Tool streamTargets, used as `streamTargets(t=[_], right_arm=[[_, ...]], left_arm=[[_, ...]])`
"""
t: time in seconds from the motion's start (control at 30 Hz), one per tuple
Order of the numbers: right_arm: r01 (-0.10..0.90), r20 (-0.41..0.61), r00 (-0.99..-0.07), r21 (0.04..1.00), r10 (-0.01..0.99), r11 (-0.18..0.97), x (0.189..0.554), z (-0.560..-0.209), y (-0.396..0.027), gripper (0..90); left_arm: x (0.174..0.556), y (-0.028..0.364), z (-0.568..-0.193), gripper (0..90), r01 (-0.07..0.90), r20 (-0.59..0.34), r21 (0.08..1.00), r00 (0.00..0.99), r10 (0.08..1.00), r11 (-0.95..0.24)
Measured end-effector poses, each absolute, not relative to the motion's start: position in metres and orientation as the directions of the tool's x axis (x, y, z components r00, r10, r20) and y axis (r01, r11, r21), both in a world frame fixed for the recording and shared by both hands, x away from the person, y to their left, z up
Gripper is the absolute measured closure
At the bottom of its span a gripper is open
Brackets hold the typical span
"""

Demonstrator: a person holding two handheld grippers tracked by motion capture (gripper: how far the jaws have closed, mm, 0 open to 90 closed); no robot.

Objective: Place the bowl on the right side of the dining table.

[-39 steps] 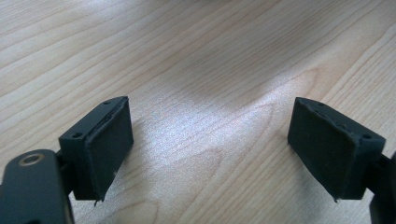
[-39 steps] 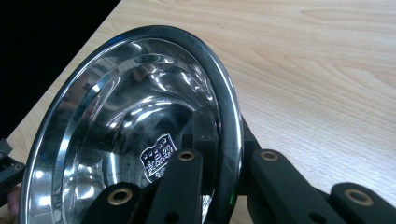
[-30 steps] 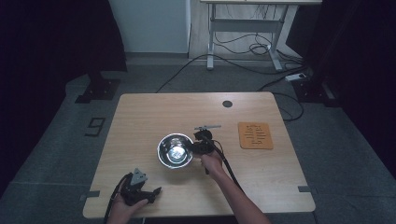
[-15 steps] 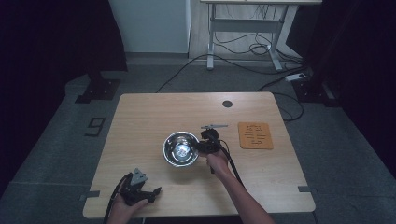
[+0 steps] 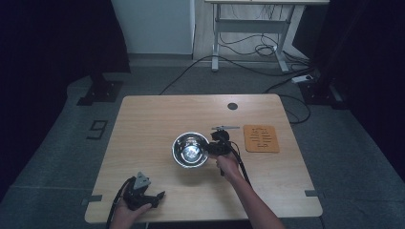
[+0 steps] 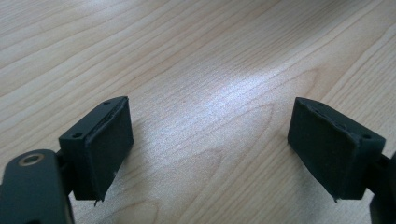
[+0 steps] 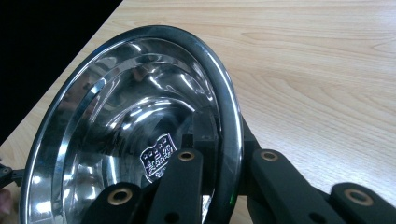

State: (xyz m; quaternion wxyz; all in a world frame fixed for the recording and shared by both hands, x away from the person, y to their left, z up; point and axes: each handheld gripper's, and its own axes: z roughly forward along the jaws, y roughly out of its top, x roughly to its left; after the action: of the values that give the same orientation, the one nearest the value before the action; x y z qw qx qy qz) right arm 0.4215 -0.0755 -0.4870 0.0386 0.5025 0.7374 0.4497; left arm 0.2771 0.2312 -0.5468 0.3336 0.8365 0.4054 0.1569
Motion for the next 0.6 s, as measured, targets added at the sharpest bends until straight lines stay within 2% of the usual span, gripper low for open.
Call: streamTargets(t=[0.6], right_arm=[[0.705, 0.388, -0.469, 0.706, 0.794, 0.071, 0.425, -0.484, -0.094, 86.1]], left_arm=[[0.277, 0.231, -0.547, 13.8, 0.573, -0.007, 0.685, 0.622, 0.783, -0.449]])
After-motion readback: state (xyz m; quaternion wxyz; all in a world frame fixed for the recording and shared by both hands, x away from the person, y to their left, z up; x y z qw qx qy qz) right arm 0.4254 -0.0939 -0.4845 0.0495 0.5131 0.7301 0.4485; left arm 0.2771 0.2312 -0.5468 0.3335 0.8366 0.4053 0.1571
